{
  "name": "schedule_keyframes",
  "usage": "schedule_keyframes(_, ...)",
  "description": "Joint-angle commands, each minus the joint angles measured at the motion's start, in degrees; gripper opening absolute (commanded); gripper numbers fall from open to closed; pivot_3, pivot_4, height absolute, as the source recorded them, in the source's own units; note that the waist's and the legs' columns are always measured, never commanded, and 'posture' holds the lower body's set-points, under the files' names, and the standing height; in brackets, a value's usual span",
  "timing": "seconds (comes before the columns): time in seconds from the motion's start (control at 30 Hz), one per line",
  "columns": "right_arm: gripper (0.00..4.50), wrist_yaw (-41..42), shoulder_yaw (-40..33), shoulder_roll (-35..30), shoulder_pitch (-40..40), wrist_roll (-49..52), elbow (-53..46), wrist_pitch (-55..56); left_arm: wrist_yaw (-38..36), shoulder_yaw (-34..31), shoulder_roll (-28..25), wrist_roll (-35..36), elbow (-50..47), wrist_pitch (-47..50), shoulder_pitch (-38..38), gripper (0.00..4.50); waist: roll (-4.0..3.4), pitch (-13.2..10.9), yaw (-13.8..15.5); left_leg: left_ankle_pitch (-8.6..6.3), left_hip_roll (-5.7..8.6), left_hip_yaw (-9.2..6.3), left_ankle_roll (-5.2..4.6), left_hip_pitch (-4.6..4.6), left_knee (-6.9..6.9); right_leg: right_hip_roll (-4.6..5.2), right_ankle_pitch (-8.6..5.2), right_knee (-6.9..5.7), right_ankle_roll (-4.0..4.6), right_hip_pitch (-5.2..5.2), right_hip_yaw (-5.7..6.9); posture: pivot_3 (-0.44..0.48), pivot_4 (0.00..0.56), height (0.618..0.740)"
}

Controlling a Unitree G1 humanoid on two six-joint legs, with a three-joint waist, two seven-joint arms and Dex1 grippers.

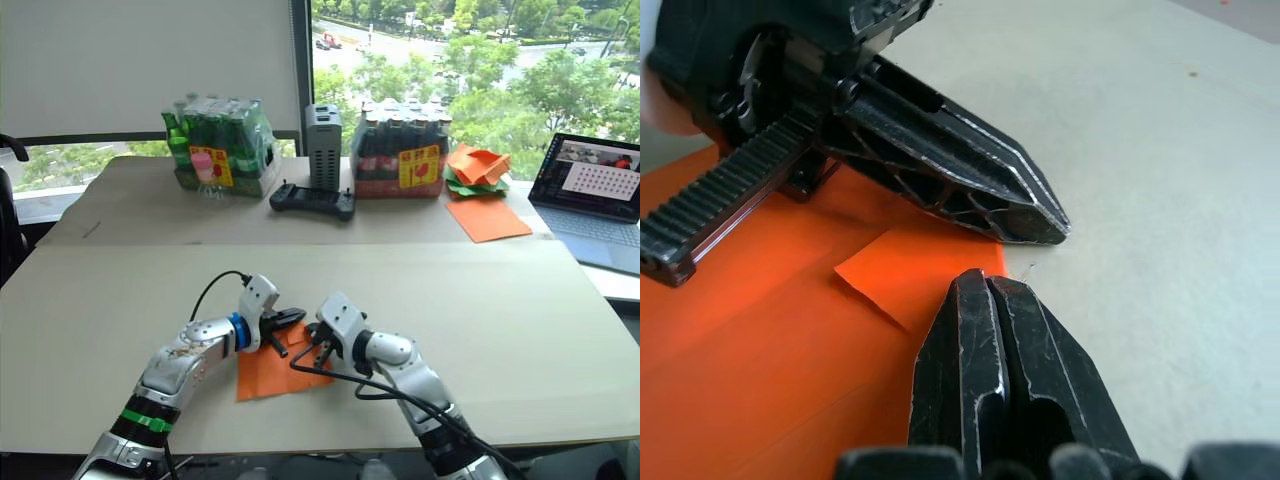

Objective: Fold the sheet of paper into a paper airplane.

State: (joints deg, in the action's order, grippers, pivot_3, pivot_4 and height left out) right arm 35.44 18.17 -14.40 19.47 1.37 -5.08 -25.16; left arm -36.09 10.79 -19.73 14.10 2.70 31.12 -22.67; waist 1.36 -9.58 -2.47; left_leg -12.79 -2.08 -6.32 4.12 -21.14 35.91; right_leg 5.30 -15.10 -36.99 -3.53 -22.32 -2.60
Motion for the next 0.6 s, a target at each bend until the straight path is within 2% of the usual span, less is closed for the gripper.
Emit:
schedule_keyframes(0.03,0.02,-0.94,-1.17,0.78,1.34,0.81,-0.98,-0.47,0.77,0.61,-1.08,-2.58,3.62,0.95,1.29,0.00,0.00,0.00,0.01,0.00,0.00,0.00,0.00,0.00,0.00,0.00,-0.01,0.00,-0.01,0.00,0.00,0.000,0.150,0.740)
schedule_keyframes(0.37,0.02,0.17,2.38,-0.59,-0.23,-0.93,0.57,-0.86,0.85,0.41,-1.13,-2.71,2.73,1.22,1.67,0.00,-0.01,0.01,-0.02,0.00,0.00,0.00,0.00,0.01,0.00,0.00,-0.06,0.00,-0.10,0.00,0.00,0.000,0.150,0.740)
schedule_keyframes(0.6,0.02,-1.86,0.75,-0.68,-0.70,-1.01,1.67,-2.95,0.92,0.43,-1.20,-2.74,1.97,1.28,2.23,0.00,-0.01,0.04,-0.06,0.00,0.00,0.00,0.00,0.01,-0.01,0.00,-0.07,0.00,-0.12,0.01,0.00,0.000,0.150,0.740)
